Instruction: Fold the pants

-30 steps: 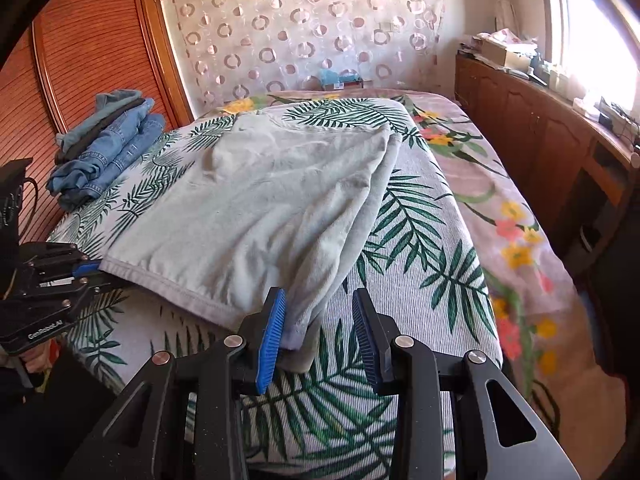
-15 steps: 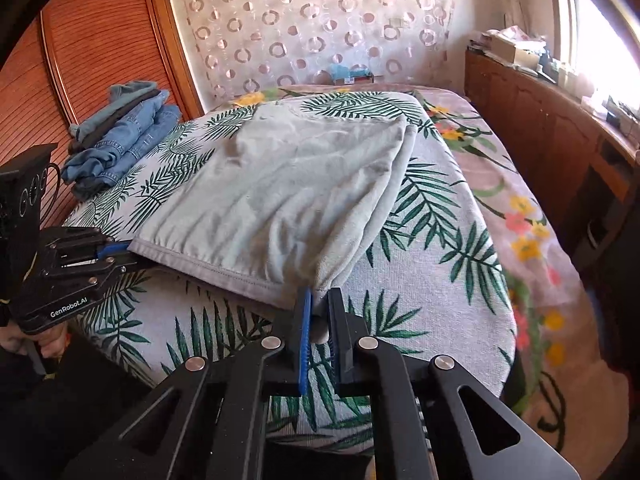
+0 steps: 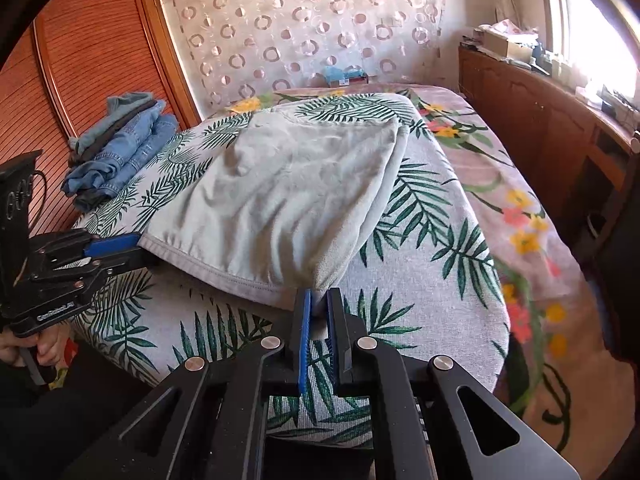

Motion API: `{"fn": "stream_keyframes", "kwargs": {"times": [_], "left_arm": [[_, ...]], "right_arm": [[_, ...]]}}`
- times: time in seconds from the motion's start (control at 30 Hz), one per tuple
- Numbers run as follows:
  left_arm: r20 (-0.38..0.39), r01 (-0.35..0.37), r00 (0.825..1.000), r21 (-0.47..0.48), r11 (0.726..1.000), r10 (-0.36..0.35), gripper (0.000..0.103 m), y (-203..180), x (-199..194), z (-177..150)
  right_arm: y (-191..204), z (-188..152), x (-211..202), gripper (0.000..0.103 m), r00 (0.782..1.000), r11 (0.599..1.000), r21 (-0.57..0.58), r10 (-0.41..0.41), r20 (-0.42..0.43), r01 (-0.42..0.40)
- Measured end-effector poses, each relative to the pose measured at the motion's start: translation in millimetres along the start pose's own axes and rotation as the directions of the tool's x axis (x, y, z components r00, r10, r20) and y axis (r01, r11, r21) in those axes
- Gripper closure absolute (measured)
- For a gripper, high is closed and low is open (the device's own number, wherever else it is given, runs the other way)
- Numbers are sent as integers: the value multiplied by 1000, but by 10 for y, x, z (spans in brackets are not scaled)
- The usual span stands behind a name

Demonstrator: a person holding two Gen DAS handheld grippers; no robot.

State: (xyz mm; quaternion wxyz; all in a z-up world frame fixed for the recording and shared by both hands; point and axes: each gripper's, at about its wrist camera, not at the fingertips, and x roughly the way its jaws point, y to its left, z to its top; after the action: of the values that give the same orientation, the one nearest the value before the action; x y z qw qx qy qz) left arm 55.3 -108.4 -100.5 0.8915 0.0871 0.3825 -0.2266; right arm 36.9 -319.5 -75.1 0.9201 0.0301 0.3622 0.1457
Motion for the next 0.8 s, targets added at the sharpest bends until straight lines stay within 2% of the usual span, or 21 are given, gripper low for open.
{"fn": "stream_keyframes", "kwargs": {"times": [0.07, 0.13, 0.23, 0.4, 0.5, 0.57, 0.63, 0.8], "left_arm": [[14, 1, 1000, 0, 1000, -1, 53, -3, -58, 16], [24, 3, 1000, -6, 1000, -2, 47, 16, -96, 33], [41, -4, 999, -18, 1000, 4, 20, 40, -132, 63], [58, -17, 998, -38, 999, 19, 19, 119, -154, 120], [60, -20, 998, -45, 999, 23, 19, 155, -140, 165], [59, -22, 998, -39, 999, 24, 19, 176, -106, 213], [61, -26, 998, -36, 999, 28, 19, 193, -65, 252], [33, -37, 999, -42, 998, 38, 19, 253, 147, 324]], "right_arm": [[12, -1, -25, 96, 1000, 1000, 0, -2, 7, 2], [26, 6, -42, 96, 1000, 1000, -3, -6, 14, 6], [37, 5, -68, 96, 1000, 1000, -7, -10, 19, 10], [57, 10, -114, 93, 999, 1000, -8, -21, 36, 21], [70, 18, -137, 87, 998, 999, -9, -31, 47, 31], [75, 33, -139, 74, 998, 999, -7, -38, 53, 38], [76, 44, -132, 69, 998, 999, -4, -37, 59, 37], [92, 58, -21, 68, 997, 999, -5, -46, 55, 47]]}}
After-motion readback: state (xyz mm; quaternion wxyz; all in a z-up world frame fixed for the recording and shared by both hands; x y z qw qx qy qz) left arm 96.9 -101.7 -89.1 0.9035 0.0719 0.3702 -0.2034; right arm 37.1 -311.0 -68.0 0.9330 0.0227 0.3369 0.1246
